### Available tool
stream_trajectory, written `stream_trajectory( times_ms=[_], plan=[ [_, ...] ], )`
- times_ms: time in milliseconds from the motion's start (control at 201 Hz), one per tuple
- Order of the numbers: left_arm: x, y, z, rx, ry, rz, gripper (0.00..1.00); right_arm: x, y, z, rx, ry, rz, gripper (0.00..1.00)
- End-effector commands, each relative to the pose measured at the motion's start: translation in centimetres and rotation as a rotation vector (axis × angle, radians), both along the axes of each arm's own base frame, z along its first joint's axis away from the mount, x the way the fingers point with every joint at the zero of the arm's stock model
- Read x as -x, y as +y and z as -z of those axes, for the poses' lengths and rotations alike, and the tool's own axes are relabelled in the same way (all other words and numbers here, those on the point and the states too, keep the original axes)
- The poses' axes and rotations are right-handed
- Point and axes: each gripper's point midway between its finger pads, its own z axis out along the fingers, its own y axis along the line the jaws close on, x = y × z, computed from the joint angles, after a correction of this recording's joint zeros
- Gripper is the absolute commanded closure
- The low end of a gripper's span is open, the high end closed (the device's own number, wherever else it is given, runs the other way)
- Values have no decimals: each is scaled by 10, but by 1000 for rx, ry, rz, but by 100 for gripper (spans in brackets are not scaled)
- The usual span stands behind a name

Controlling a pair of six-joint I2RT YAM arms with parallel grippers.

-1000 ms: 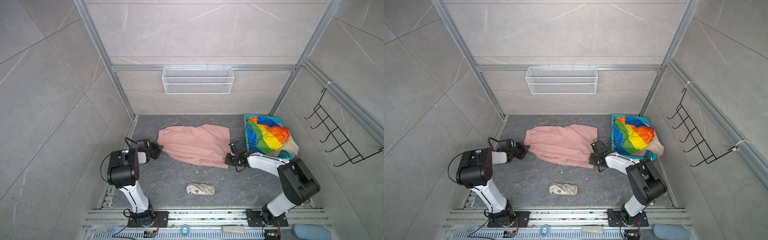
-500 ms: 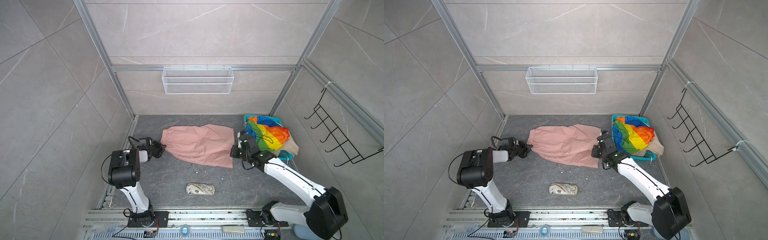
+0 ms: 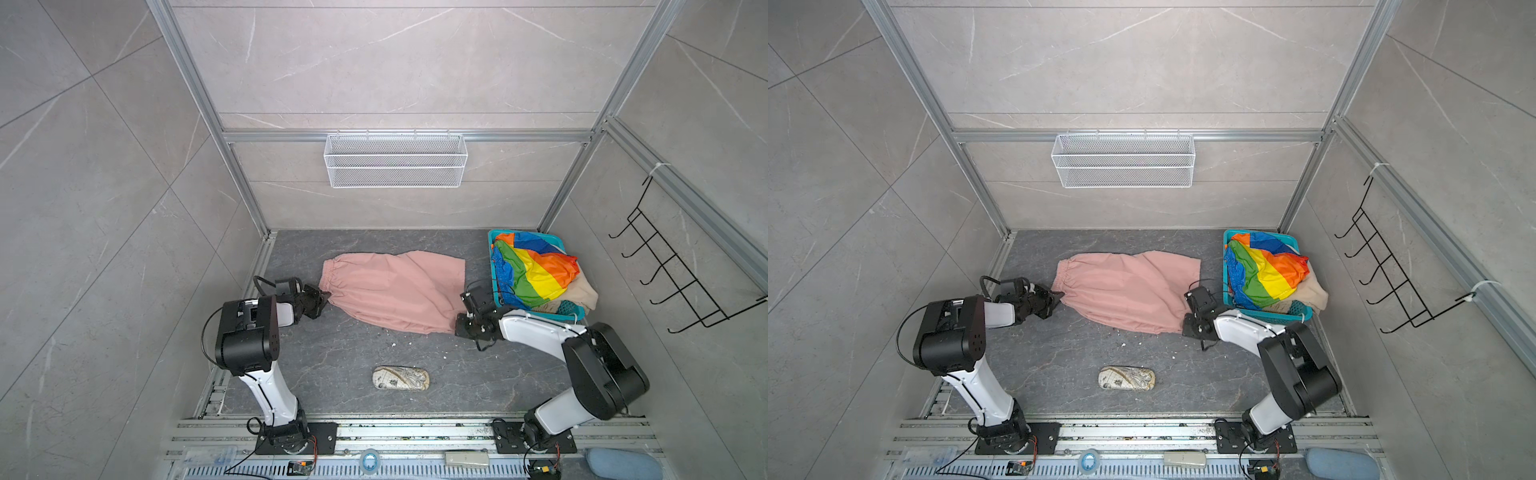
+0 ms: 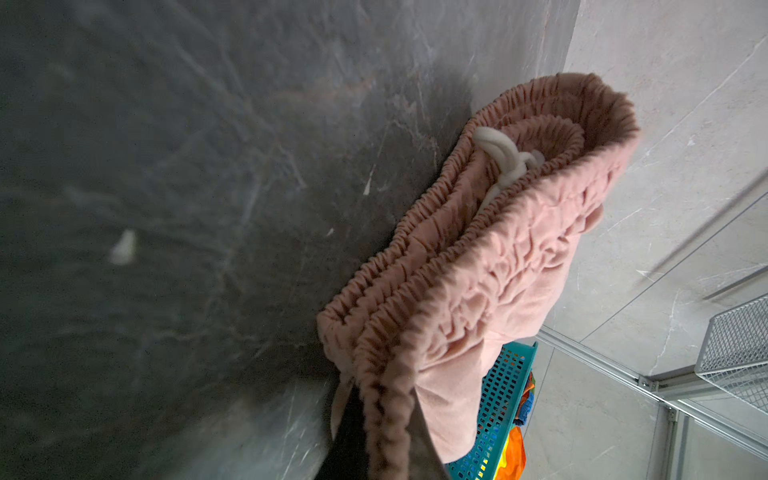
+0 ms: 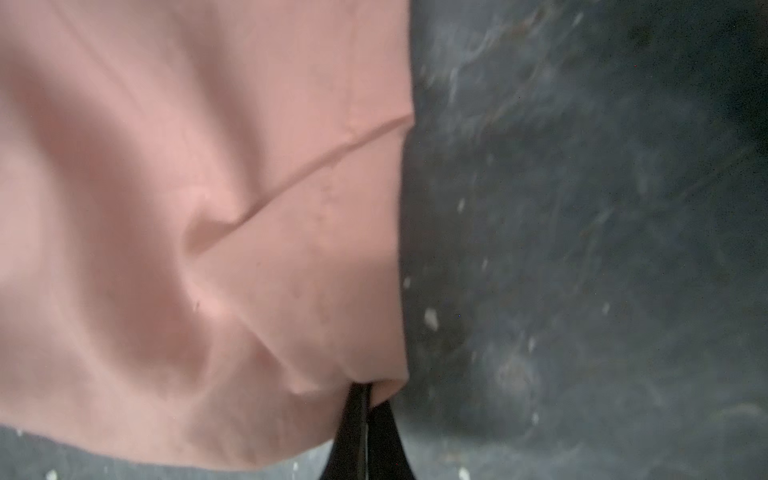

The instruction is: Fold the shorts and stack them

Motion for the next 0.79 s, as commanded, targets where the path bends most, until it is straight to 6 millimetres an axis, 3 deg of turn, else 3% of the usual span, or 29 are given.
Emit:
stream_trajectory(
  times_ms=[0, 80, 144, 224, 269, 433, 508, 787],
  plan=[
    [-5, -15, -8, 25, -15, 23, 100, -42, -14, -34, 21, -62, 11, 100],
    [-11, -22, -26, 58, -48, 38, 100, -59, -13, -87, 18, -150, 4, 100],
    [-13, -18, -38, 72, -73, 30, 100, -54, -11, -121, -2, -209, -6, 100],
    [-11, -12, -45, 53, -84, 25, 100, -31, -4, -135, -46, -252, -34, 100],
    [-9, -9, -43, 36, -81, 24, 100, -17, 6, -130, -82, -261, -58, 100],
    [-5, -3, -21, 51, -49, 11, 100, 24, 15, -49, -38, -94, -80, 100],
    [-3, 2, -14, 75, -41, -5, 100, 32, 13, -25, -47, -62, -62, 100],
    [10, 19, -6, 17, -10, -22, 100, 29, -4, 11, 15, 1, -18, 100]
  ],
)
